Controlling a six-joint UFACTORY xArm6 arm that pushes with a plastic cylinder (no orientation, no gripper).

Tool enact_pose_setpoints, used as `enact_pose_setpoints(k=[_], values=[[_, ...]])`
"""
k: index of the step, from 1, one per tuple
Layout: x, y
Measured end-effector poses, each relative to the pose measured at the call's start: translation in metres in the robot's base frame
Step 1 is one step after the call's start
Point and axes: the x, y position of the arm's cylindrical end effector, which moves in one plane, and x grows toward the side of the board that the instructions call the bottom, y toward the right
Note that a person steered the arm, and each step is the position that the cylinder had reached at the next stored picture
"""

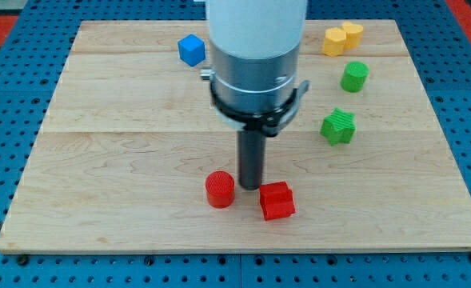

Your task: Slide the red star into the red circle

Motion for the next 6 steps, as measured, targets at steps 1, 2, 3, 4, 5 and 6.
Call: enact_pose_setpoints(k=[1, 2, 3, 4, 5, 6], values=[[-0.012, 0.085], [0.028, 0.113], [0.058, 0.072], [0.059, 0.023], [0.056, 0.002], [0.053, 0.032]])
